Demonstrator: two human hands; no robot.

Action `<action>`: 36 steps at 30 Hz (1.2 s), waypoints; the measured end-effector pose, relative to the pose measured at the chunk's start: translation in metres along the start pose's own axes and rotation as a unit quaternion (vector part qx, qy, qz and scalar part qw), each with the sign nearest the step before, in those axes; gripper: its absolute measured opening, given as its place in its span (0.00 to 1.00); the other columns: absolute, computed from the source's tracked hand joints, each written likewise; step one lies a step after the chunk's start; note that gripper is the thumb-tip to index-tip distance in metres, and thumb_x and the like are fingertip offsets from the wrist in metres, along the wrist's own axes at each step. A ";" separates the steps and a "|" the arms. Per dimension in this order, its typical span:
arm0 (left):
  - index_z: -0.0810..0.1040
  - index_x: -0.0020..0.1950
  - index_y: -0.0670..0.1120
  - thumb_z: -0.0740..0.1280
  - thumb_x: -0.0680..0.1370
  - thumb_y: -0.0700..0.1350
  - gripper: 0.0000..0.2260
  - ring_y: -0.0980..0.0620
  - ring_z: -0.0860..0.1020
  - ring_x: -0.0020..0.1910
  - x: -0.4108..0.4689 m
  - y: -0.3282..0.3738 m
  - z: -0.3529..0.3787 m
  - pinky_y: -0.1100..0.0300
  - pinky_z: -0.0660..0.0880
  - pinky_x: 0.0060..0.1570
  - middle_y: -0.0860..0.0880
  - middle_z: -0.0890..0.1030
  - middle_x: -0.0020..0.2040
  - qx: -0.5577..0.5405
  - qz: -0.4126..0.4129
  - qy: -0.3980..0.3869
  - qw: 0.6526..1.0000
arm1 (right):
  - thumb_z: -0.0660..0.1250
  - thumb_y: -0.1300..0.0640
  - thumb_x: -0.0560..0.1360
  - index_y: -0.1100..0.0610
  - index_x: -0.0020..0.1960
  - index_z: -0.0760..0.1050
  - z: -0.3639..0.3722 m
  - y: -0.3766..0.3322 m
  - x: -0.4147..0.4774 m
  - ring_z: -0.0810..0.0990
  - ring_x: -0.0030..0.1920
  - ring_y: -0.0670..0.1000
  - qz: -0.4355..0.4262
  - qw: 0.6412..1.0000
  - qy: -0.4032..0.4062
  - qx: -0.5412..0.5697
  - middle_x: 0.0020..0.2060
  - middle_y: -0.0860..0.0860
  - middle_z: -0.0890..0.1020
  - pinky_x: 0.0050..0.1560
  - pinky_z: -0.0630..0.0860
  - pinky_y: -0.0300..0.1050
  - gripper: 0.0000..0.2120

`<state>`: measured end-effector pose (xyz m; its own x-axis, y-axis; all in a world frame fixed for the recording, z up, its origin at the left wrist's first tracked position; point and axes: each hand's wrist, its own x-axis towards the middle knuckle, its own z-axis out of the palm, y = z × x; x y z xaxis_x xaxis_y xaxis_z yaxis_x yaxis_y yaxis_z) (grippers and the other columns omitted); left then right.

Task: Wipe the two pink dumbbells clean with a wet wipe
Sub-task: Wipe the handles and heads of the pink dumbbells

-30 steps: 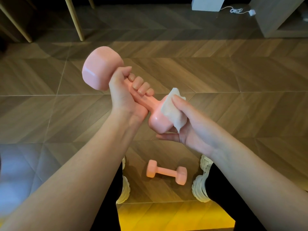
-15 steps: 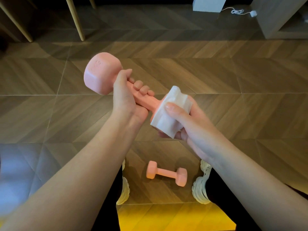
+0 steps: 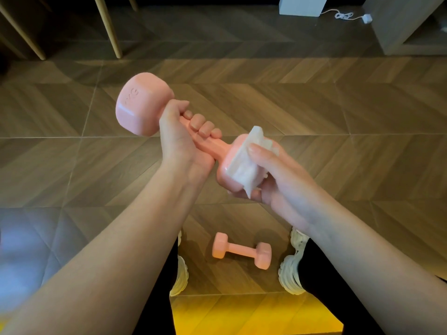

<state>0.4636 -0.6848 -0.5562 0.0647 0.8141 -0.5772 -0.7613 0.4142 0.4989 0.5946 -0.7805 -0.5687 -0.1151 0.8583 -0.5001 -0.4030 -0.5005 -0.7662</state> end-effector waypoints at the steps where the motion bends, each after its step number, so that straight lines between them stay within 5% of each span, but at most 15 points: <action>1: 0.62 0.31 0.49 0.60 0.76 0.43 0.15 0.53 0.57 0.21 0.000 0.000 -0.001 0.63 0.62 0.24 0.53 0.58 0.24 -0.002 -0.001 -0.007 1.000 | 0.72 0.49 0.72 0.52 0.68 0.70 -0.002 0.000 -0.001 0.82 0.57 0.59 0.025 0.999 -0.022 0.034 0.61 0.59 0.79 0.58 0.78 0.63 0.26; 9: 0.60 0.31 0.49 0.58 0.77 0.43 0.14 0.53 0.58 0.21 -0.003 -0.006 0.001 0.62 0.62 0.23 0.53 0.58 0.23 0.022 -0.002 -0.069 0.997 | 0.69 0.46 0.72 0.57 0.70 0.67 0.000 0.000 -0.002 0.77 0.63 0.67 0.064 0.993 -0.032 0.097 0.65 0.65 0.76 0.55 0.80 0.60 0.30; 14: 0.61 0.32 0.49 0.58 0.77 0.43 0.14 0.54 0.57 0.21 -0.003 -0.006 0.000 0.62 0.62 0.24 0.53 0.58 0.24 0.012 -0.008 -0.063 0.998 | 0.71 0.55 0.72 0.58 0.70 0.68 -0.006 -0.002 -0.004 0.77 0.64 0.67 0.056 0.992 -0.052 0.100 0.64 0.66 0.77 0.60 0.76 0.65 0.29; 18: 0.60 0.31 0.49 0.58 0.77 0.42 0.14 0.53 0.57 0.21 -0.004 -0.007 -0.001 0.62 0.62 0.24 0.53 0.58 0.23 0.017 -0.007 -0.070 0.997 | 0.68 0.46 0.76 0.57 0.66 0.72 0.002 0.002 0.000 0.80 0.58 0.64 0.045 0.997 0.000 0.061 0.60 0.65 0.80 0.56 0.79 0.63 0.23; 23: 0.62 0.29 0.49 0.59 0.76 0.43 0.15 0.54 0.58 0.22 -0.003 -0.001 -0.001 0.62 0.61 0.25 0.53 0.59 0.24 -0.015 -0.019 -0.078 0.997 | 0.70 0.54 0.75 0.57 0.70 0.69 -0.008 -0.005 -0.006 0.77 0.64 0.63 0.035 0.989 -0.084 0.113 0.66 0.64 0.75 0.62 0.75 0.66 0.26; 27: 0.61 0.29 0.48 0.58 0.76 0.43 0.15 0.54 0.57 0.22 -0.004 -0.005 -0.001 0.62 0.61 0.24 0.53 0.58 0.24 -0.019 -0.020 -0.072 0.997 | 0.76 0.52 0.69 0.54 0.68 0.70 -0.001 0.002 -0.003 0.83 0.55 0.56 0.015 0.999 -0.003 0.035 0.59 0.58 0.81 0.48 0.82 0.54 0.30; 30: 0.62 0.29 0.48 0.58 0.77 0.43 0.15 0.53 0.57 0.22 -0.003 -0.008 0.002 0.61 0.62 0.25 0.53 0.58 0.24 -0.007 -0.021 -0.079 0.997 | 0.70 0.46 0.74 0.55 0.65 0.73 0.000 0.000 -0.001 0.83 0.53 0.58 0.009 0.999 0.027 0.033 0.57 0.59 0.83 0.48 0.82 0.57 0.23; 36: 0.64 0.31 0.48 0.61 0.77 0.44 0.14 0.55 0.61 0.22 -0.002 -0.007 -0.003 0.61 0.64 0.26 0.53 0.61 0.24 -0.019 -0.022 -0.079 0.996 | 0.71 0.55 0.74 0.56 0.68 0.70 -0.014 0.002 -0.005 0.82 0.57 0.58 -0.003 0.995 -0.078 0.069 0.60 0.59 0.80 0.55 0.80 0.60 0.25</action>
<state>0.4667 -0.6906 -0.5602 0.1962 0.8505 -0.4880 -0.7795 0.4372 0.4486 0.6076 -0.7869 -0.5735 -0.2480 0.8739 -0.4180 -0.5239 -0.4839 -0.7009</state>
